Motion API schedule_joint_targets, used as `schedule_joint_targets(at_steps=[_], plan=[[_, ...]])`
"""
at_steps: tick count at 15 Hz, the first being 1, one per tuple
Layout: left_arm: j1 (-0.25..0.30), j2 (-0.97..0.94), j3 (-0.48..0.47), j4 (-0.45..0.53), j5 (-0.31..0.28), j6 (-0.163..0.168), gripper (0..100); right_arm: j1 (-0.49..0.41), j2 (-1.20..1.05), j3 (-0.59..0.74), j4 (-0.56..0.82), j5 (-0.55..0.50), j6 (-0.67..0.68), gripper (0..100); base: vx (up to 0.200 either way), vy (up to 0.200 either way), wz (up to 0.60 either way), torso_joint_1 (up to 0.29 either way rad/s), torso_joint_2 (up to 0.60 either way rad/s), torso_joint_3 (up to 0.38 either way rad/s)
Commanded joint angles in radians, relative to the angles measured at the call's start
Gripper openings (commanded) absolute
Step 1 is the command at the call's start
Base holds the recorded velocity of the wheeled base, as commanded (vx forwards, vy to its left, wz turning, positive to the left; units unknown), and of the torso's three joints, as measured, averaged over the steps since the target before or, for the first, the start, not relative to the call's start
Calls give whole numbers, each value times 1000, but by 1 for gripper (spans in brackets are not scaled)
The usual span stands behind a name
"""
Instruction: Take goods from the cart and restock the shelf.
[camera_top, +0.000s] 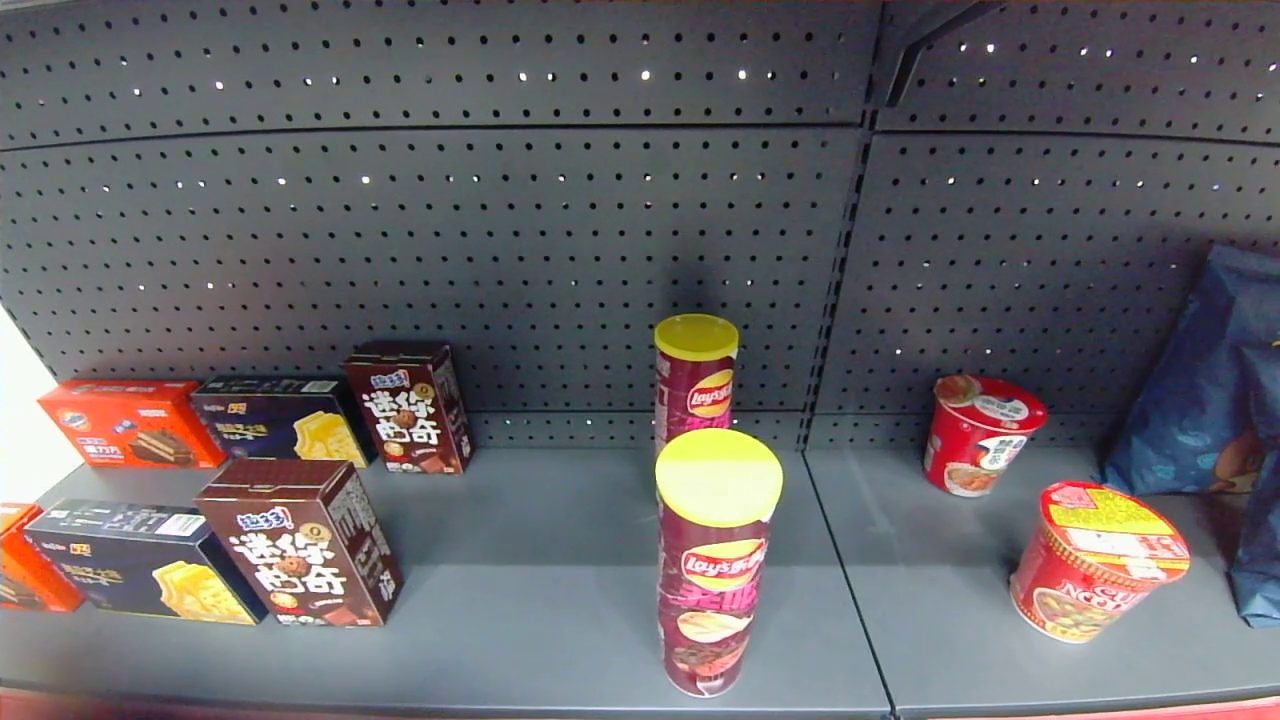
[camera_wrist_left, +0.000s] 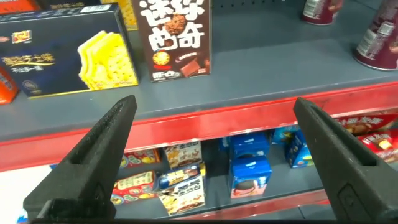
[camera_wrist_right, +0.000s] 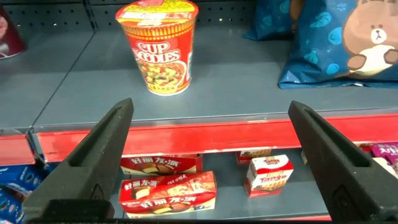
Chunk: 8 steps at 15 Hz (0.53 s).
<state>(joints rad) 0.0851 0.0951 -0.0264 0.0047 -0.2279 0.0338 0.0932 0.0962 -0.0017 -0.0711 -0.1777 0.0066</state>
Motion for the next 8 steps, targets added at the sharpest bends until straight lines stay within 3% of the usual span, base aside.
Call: schedule_joint_targets(at_steps=[1,6,8], plan=[[1,2,2,-3,7,-11,100,0,2,0,-1,0,4,100,0,0,0,0,0,0],[1,2,3,-5,28,-22,100,0,2,0,-3,7,12,100,0,0,0,0,0,0],[2,2,11,-29,41,-43,100,0,2,2,1,24,-4,100,0,0,0,0,0,0]])
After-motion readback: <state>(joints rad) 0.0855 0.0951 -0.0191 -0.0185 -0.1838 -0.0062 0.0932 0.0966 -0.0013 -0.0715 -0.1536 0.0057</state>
